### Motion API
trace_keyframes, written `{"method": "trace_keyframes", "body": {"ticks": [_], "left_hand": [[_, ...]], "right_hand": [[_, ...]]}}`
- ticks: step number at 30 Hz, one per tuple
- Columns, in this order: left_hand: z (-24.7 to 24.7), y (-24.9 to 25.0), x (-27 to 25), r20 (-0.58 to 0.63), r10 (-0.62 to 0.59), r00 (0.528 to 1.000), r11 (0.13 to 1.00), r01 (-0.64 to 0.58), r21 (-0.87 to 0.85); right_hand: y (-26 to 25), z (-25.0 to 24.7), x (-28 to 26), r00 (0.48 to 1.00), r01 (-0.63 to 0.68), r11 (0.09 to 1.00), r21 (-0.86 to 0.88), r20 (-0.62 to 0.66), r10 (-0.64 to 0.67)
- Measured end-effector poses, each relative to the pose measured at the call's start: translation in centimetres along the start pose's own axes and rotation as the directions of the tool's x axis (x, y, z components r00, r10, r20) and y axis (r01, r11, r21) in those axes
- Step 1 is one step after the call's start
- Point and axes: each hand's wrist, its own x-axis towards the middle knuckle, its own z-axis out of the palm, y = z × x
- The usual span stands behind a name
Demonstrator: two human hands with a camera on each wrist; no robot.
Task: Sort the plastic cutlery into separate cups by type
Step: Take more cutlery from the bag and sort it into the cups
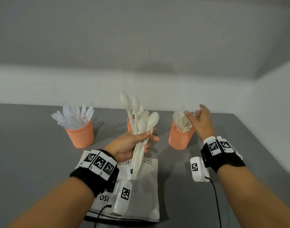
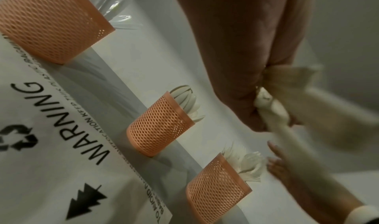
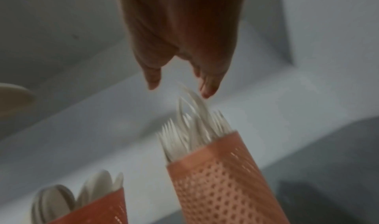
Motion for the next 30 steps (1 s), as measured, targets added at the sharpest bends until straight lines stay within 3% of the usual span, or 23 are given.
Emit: {"method": "trace_keyframes", "body": {"ticks": [3, 5, 6, 7, 9, 10, 11, 12, 13, 16, 20, 22, 24, 28, 30], "left_hand": [[0.5, -0.2, 0.3, -0.082, 0.05, 0.995, 0.996, -0.044, 0.077], [0.9, -0.5, 0.7, -0.167, 0.109, 0.98, 0.978, -0.076, 0.194], [1.0, -0.7, 0.8, -0.198, 0.142, 0.97, 0.961, -0.087, 0.263], [1.3, -0.9, 0.9, -0.211, 0.17, 0.963, 0.938, -0.092, 0.334], [2.1, -1.2, 1.3, -0.207, 0.236, 0.949, 0.843, -0.095, 0.529], [2.6, -1.4, 1.4, -0.214, 0.288, 0.934, 0.755, -0.084, 0.65], [3.2, -1.4, 1.4, -0.221, 0.341, 0.914, 0.657, -0.063, 0.751], [3.8, -1.4, 1.4, -0.212, 0.384, 0.899, 0.594, -0.064, 0.802], [4.2, -1.5, 1.2, -0.205, 0.409, 0.889, 0.586, -0.084, 0.806], [3.6, -1.6, 0.4, -0.197, 0.371, 0.908, 0.706, -0.137, 0.695], [2.2, -1.1, -0.5, -0.12, 0.188, 0.975, 0.945, -0.147, 0.291], [1.2, -0.9, -0.6, -0.169, 0.146, 0.975, 0.985, -0.127, 0.119], [0.6, -0.9, -0.5, -0.253, 0.146, 0.956, 0.988, -0.13, 0.078], [0.6, -0.7, -0.3, -0.36, 0.219, 0.907, 0.975, -0.189, 0.117], [0.3, -0.3, -0.2, -0.394, 0.284, 0.874, 0.943, -0.18, 0.28]], "right_hand": [[-3.0, -0.3, -2.0, 0.959, 0.221, 0.975, -0.033, -0.176, -0.224], [-5.3, 0.7, -4.4, 0.966, 0.257, 0.966, 0.022, -0.038, -0.256], [-6.5, 1.3, -5.9, 0.966, 0.219, 0.975, 0.029, 0.132, -0.221], [-7.5, 1.9, -7.3, 0.933, 0.165, 0.986, 0.029, 0.321, -0.166], [-9.0, 3.3, -9.6, 0.816, 0.016, 0.996, 0.09, 0.574, -0.065], [-9.2, 4.0, -10.1, 0.791, -0.052, 0.988, 0.147, 0.61, -0.049], [-9.1, 4.6, -10.4, 0.803, -0.096, 0.978, 0.184, 0.596, -0.033], [-8.9, 5.3, -10.4, 0.828, -0.15, 0.967, 0.206, 0.56, 0.009], [-8.7, 5.8, -10.3, 0.847, -0.227, 0.944, 0.239, 0.526, 0.071], [-8.4, 6.5, -9.9, 0.823, -0.456, 0.796, 0.398, 0.53, 0.206], [-8.2, 5.7, -9.1, 0.726, -0.612, 0.573, 0.545, 0.674, 0.133], [-8.0, 5.7, -8.9, 0.693, -0.624, 0.572, 0.532, 0.715, 0.092], [-8.2, 6.3, -9.1, 0.659, -0.636, 0.583, 0.506, 0.749, 0.069], [-8.5, 7.9, -9.5, 0.649, -0.6, 0.645, 0.473, 0.76, 0.046], [-8.5, 8.2, -9.2, 0.617, -0.589, 0.684, 0.43, 0.786, 0.037]]}}
